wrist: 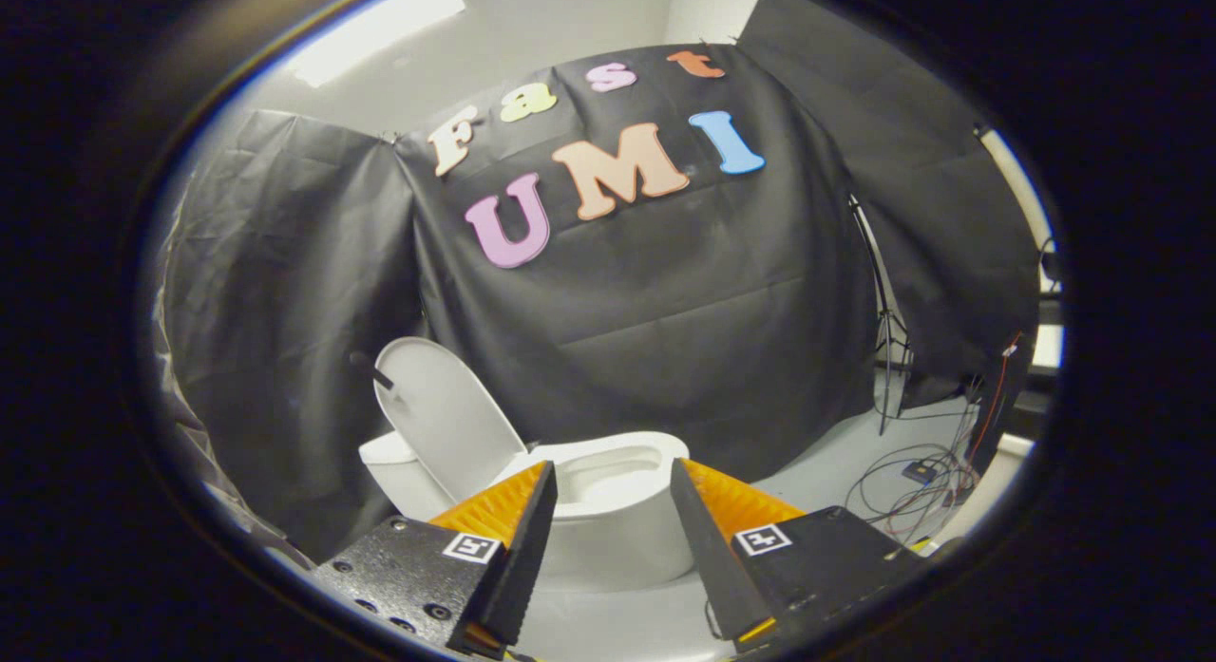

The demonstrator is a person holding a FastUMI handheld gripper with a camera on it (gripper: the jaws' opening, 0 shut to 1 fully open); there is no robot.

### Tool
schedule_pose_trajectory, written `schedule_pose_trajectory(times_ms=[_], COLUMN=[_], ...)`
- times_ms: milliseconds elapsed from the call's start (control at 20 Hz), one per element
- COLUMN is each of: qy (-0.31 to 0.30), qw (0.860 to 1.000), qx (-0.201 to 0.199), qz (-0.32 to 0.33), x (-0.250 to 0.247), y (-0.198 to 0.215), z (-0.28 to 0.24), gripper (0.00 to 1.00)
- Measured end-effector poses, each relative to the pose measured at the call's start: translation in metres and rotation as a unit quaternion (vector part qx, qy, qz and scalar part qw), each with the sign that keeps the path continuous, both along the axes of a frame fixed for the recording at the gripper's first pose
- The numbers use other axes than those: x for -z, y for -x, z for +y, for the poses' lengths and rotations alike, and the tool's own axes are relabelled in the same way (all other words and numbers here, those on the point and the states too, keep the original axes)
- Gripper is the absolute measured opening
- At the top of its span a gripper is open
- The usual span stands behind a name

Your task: Open the toilet lid.

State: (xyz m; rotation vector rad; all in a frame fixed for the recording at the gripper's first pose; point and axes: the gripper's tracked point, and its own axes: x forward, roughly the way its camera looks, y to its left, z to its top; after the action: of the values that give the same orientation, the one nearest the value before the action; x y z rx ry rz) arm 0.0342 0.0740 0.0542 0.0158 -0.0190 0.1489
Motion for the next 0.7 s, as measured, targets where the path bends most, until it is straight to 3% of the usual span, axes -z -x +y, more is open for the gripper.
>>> schedule_pose_trajectory(times_ms=[700], qy=[-0.015], qw=[1.000], qx=[-0.003], qz=[0.004], x=[0.0071], y=[-0.0008], z=[0.0012], gripper=[0.72])
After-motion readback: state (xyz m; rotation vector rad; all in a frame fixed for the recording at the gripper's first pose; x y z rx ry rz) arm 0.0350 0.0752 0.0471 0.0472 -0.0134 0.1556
